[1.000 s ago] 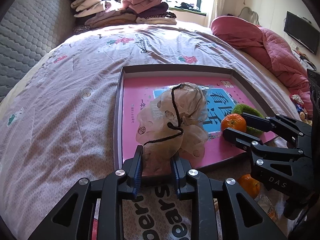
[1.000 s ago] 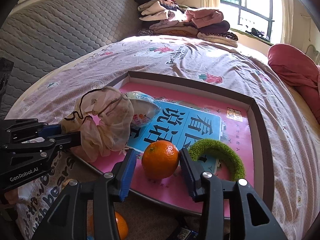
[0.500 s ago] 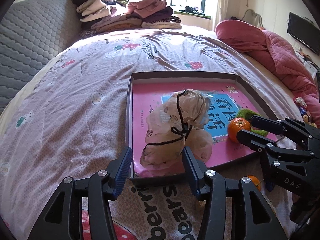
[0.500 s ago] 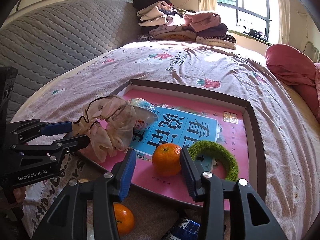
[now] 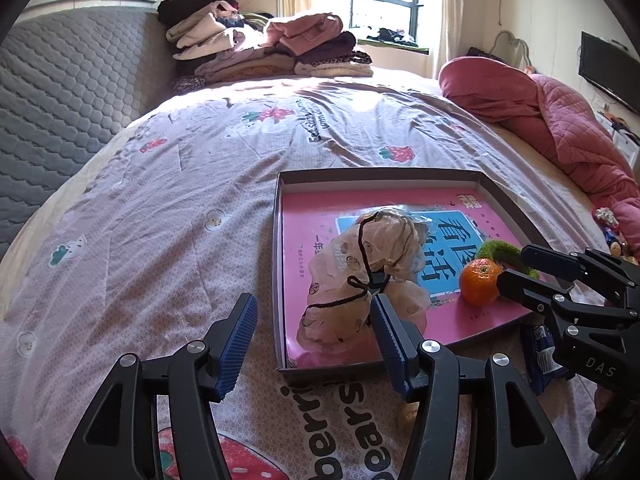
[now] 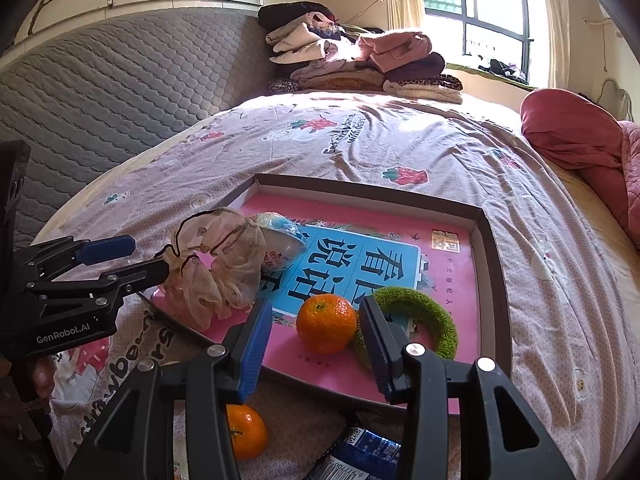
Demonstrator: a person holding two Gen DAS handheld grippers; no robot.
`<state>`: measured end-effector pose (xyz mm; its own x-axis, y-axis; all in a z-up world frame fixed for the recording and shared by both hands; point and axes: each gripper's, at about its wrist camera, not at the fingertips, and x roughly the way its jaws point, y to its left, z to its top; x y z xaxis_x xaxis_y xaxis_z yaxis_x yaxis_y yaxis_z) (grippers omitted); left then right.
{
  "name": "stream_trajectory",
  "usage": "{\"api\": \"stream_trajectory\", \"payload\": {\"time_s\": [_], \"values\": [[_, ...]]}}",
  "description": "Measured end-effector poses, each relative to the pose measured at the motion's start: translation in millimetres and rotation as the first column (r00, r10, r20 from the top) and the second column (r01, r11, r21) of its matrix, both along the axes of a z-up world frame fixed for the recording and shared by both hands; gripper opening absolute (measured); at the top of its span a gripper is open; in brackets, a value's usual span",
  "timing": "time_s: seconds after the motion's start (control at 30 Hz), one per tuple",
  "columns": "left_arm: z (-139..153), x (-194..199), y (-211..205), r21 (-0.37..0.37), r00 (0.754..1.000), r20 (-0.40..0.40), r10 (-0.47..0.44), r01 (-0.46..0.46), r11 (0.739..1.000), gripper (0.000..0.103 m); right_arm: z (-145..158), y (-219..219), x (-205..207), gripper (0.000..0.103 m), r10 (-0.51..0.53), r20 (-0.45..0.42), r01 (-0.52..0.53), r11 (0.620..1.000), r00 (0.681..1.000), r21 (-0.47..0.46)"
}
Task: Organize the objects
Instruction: 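Withdraw both open tools back from the tray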
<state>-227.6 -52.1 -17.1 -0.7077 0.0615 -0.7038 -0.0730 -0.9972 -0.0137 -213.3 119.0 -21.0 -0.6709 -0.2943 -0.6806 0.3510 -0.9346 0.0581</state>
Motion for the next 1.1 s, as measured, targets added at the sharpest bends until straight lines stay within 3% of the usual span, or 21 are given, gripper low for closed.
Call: {"api": "stream_trajectory", "payload": {"time_s": [0.5,0.63,1.1], "values": [[19,12,2,0.013,0.999,-0.042,-0.010,0.010,1.000,0.060,24,14,20,0.045,-0.032,-0.056,0.031,0.999,0.998,-0.019],[24,16,4,0.017,0.998,-0.056,-0.017,0.018,1.000,0.067,28,16,26,0.045,-0.046,-0.075,0.045,0.999,0.996,-0.010],[37,37,16,0.017,0.995,-0.084,-0.054,0.055,0.998,0.068,42,22,44,0.049,-0.050,-0.113,0.047,0.999,0.992,-0.026]]}}
